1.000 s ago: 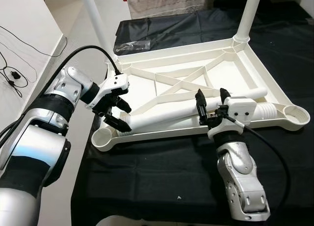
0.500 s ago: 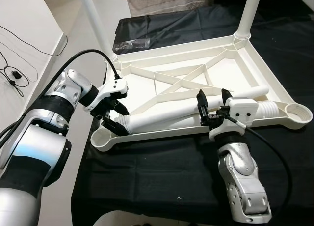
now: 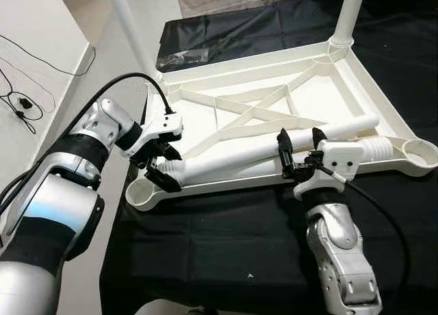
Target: Building children table
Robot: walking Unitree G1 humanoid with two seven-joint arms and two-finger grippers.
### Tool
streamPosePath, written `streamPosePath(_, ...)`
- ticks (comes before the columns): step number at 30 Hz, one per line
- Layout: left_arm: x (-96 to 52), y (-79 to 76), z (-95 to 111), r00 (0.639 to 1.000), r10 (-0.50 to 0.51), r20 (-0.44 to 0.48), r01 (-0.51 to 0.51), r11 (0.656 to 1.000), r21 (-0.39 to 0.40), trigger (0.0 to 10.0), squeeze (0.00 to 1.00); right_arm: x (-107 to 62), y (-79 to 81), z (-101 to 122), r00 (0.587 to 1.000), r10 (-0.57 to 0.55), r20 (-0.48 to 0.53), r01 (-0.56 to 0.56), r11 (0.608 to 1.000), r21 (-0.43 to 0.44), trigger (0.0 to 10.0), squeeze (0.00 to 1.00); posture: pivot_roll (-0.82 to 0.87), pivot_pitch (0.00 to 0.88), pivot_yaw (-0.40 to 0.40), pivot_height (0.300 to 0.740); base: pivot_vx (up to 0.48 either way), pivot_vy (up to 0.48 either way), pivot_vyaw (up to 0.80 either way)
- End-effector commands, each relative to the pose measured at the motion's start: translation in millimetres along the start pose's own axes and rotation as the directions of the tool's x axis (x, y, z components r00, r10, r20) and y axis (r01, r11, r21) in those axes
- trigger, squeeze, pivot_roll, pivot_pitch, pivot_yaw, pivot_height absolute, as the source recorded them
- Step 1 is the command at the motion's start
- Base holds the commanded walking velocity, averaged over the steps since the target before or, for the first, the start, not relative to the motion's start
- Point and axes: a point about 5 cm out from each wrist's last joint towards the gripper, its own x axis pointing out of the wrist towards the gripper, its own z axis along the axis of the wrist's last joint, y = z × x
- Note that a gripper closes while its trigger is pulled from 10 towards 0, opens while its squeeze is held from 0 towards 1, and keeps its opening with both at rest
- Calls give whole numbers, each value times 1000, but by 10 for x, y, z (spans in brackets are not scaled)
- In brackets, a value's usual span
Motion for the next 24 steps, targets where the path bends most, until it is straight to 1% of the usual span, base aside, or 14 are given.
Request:
streamPosePath(1,68,-43,-103,999,-47,-18,46,998,-35,1725,0,-38,-5,3,1000,-9,-8,9,1000,-7,10000,0,115,275,168,740,0,0,0)
streamPosePath(2,68,-43,-103,999,-47,-18,46,998,-35,1725,0,-38,-5,3,1000,-9,-8,9,1000,-7,10000,0,115,275,168,740,0,0,0)
streamPosePath(3,83,-48,-113,999,-52,-16,51,998,-39,0,0,-41,-12,3,1000,-12,-8,12,1000,-10,10000,0,112,275,168,740,0,0,0)
streamPosePath(13,103,-60,-167,999,-41,-1,41,998,-56,0,0,-25,-47,20,1000,-27,-1,27,1000,-16,10000,0,104,273,166,740,0,0,0)
streamPosePath(16,113,-60,-190,1000,-22,13,23,998,-63,0,0,31,-85,71,999,-46,14,46,999,0,10000,0,85,271,158,740,0,0,0)
streamPosePath(18,114,-51,-199,1000,0,11,0,998,-63,0,0,101,-108,176,997,-50,54,50,999,3,10000,0,78,266,159,740,0,0,0)
streamPosePath(20,109,-40,-203,999,27,19,-26,998,-65,0,0,193,-127,345,991,-62,119,60,998,14,10000,0,79,258,164,740,0,0,0)
streamPosePath(22,111,-25,-208,998,60,20,-59,996,-67,0,0,252,-128,462,985,-65,163,63,998,19,10000,0,76,252,163,740,0,0,0)
streamPosePath(24,114,-17,-210,997,77,19,-76,995,-68,0,0,271,-126,502,982,-64,177,62,998,18,10000,0,76,252,163,740,0,0,0)
